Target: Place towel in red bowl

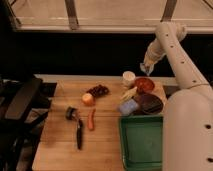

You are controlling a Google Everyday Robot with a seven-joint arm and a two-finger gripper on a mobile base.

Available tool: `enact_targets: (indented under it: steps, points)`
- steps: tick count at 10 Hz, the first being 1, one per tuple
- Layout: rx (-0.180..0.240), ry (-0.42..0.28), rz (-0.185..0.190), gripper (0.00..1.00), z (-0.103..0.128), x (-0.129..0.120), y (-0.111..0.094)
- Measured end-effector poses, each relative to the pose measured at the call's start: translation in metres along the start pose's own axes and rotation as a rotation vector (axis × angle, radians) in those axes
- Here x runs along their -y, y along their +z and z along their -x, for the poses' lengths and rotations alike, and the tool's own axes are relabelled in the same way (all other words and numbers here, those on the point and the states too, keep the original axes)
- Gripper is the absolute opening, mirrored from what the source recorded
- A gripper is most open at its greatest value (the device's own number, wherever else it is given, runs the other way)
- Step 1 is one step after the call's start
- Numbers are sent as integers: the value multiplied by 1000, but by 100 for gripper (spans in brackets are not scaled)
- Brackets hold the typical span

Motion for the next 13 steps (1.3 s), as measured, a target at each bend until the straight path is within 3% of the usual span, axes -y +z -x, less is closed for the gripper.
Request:
enact_targets:
  steps: [4,5,8,13]
  points:
    - [43,-11,18,76,-6,-60,8]
    - [65,-28,15,80,-5,-72,10]
    - [121,-74,-15,80,3,-75,12]
    - [147,-82,-48,80,7,-68,8]
